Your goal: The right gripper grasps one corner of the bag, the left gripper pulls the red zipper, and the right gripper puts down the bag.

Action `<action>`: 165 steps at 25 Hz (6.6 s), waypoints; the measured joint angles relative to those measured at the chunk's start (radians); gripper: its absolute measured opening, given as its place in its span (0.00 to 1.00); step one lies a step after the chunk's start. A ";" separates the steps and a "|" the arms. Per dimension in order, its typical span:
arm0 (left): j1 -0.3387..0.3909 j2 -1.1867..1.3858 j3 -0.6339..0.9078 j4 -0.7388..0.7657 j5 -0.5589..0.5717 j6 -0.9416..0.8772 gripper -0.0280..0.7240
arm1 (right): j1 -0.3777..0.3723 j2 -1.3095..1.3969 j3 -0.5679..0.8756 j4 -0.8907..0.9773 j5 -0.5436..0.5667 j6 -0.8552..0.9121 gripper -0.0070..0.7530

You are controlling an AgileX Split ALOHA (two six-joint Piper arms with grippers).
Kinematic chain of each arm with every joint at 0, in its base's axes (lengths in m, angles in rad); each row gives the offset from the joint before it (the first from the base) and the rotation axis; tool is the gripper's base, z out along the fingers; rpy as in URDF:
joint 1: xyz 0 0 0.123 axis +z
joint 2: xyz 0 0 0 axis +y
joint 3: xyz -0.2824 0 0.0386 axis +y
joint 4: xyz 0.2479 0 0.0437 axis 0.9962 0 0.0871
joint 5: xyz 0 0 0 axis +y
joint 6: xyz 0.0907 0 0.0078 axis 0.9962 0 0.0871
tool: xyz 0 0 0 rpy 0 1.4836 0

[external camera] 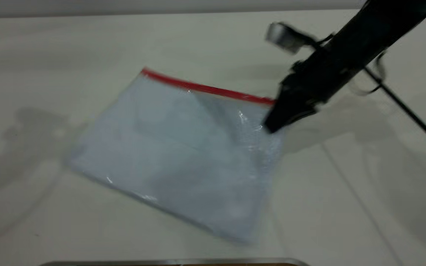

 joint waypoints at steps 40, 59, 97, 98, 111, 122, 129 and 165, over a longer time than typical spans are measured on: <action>-0.237 0.851 -0.849 0.022 0.706 0.314 0.66 | 0.238 -0.144 -0.059 0.166 -0.107 -0.202 0.05; -0.241 0.851 -0.849 0.021 0.711 0.314 0.49 | 0.238 -0.144 -0.072 0.181 -0.086 -0.206 0.05; -0.241 0.885 -0.909 0.074 0.782 0.292 0.29 | 0.238 -0.159 -0.072 0.172 -0.075 -0.225 0.05; -0.241 0.885 -0.909 0.073 0.782 0.292 0.28 | 0.238 -0.159 -0.072 0.172 -0.075 -0.227 0.05; -0.239 0.885 -0.909 0.067 0.782 0.323 0.11 | 0.237 -0.159 -0.072 0.164 -0.074 -0.228 0.05; -0.185 0.884 -0.916 -0.008 0.782 0.327 0.11 | 0.156 -0.221 -0.072 0.178 -0.031 -0.235 0.05; -0.121 0.884 -0.916 0.036 0.782 0.324 0.11 | 0.108 -0.231 -0.074 0.200 0.000 -0.248 0.05; 0.058 0.687 -0.917 0.210 0.782 -0.015 0.47 | 0.048 -0.239 -0.016 0.229 -0.175 -0.209 0.20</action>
